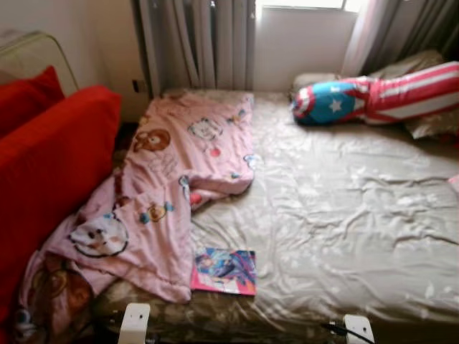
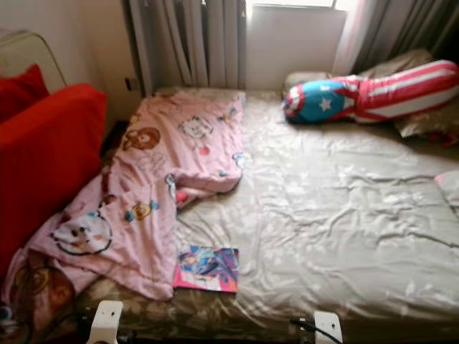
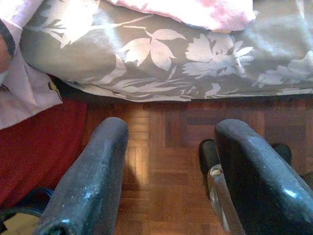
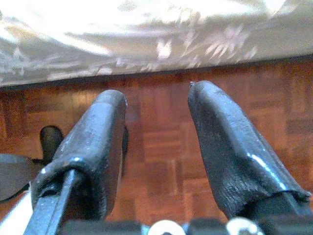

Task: Clean up the room

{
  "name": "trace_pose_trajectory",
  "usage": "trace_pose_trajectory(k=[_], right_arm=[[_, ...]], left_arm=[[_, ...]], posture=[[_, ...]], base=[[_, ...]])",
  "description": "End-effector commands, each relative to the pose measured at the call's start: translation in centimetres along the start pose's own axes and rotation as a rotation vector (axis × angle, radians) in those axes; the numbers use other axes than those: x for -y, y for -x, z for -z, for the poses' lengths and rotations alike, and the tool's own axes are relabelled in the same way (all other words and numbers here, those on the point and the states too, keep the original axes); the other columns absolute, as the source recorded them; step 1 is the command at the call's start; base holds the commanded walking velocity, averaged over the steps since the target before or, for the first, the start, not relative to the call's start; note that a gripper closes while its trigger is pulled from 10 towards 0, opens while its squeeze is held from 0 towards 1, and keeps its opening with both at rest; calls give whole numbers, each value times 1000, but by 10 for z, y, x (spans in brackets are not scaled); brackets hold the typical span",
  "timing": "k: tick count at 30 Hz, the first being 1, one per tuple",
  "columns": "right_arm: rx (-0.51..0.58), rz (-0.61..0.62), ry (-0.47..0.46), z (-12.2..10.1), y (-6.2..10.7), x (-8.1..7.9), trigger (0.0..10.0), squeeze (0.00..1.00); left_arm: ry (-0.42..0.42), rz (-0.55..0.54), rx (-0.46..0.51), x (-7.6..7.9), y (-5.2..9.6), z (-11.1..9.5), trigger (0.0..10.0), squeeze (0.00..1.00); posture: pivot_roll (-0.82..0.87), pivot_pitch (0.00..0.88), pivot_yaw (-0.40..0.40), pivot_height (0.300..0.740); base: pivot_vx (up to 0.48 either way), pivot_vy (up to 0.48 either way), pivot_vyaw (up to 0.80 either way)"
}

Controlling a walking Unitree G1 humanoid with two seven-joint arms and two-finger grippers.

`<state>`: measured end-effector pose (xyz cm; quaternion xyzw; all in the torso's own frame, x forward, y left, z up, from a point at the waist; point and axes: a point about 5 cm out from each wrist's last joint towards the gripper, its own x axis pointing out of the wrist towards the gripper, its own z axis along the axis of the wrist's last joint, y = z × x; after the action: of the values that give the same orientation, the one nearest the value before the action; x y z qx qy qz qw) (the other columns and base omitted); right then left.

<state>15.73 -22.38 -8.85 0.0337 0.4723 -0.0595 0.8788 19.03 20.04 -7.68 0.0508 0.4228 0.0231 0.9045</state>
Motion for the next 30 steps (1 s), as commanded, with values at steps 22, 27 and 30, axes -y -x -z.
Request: trace_pose_trajectory(k=[22, 27, 30], right_arm=[[-8, -11, 23, 2, 0, -1, 10000, 0], [0, -11, 16, 2, 0, -1, 10000, 0], [-1, -5, 17, 2, 1, 0, 10000, 0]], left_arm=[[-23, 1, -3, -2, 1, 3, 10000, 0], [-18, 0, -5, -3, 1, 3, 10000, 0], [-9, -1, -8, -3, 1, 3, 10000, 0]], posture=[[-36, 0, -25, 740], [-39, 0, -26, 740], [-45, 0, -22, 740]], base=[[0, 0, 0], [0, 0, 0], [0, 0, 0]])
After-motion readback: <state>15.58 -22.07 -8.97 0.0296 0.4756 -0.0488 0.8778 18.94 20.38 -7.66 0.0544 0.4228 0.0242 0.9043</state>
